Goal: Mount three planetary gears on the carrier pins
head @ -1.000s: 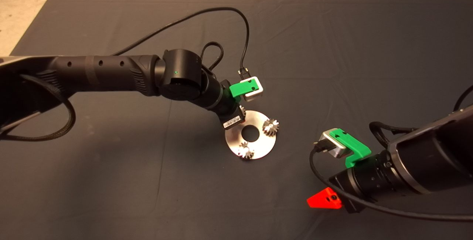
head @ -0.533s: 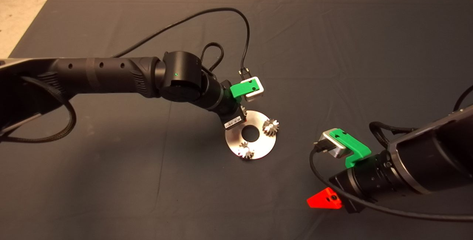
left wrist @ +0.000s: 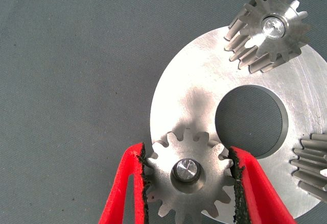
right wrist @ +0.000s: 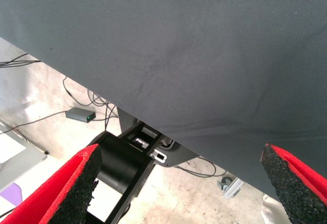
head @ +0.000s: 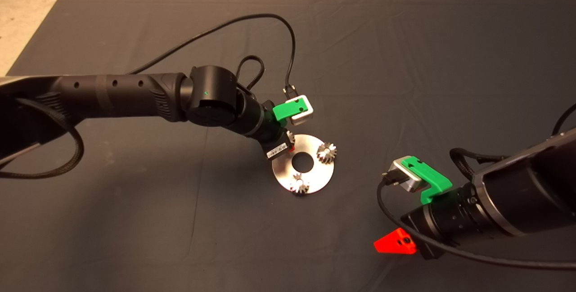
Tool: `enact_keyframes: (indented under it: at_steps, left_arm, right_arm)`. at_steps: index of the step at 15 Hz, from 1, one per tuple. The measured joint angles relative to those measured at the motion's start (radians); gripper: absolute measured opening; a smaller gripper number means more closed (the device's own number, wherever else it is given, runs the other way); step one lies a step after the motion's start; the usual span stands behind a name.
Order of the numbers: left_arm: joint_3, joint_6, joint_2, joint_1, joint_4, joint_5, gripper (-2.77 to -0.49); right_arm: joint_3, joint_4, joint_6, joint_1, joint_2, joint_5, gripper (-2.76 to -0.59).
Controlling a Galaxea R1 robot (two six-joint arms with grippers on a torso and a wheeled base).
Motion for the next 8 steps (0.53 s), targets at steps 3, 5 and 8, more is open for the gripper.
enact_keyframes:
  at_steps: [3,5,8]
  left_arm:
    - [0.001,0.0,0.0,0.0,0.0,0.001,-2.56]
    - [0.001,0.0,0.001,0.0,0.0,0.001,-2.56]
    - [0.006,0.0,0.006,0.0,0.002,0.007,-2.56]
  right_arm:
    - [0.0,0.0,0.0,0.0,0.0,0.0,-1.02]
    - [0.0,0.0,0.0,0.0,0.0,0.0,-1.02]
    - [0.0,0.0,0.0,0.0,0.0,0.0,-1.02]
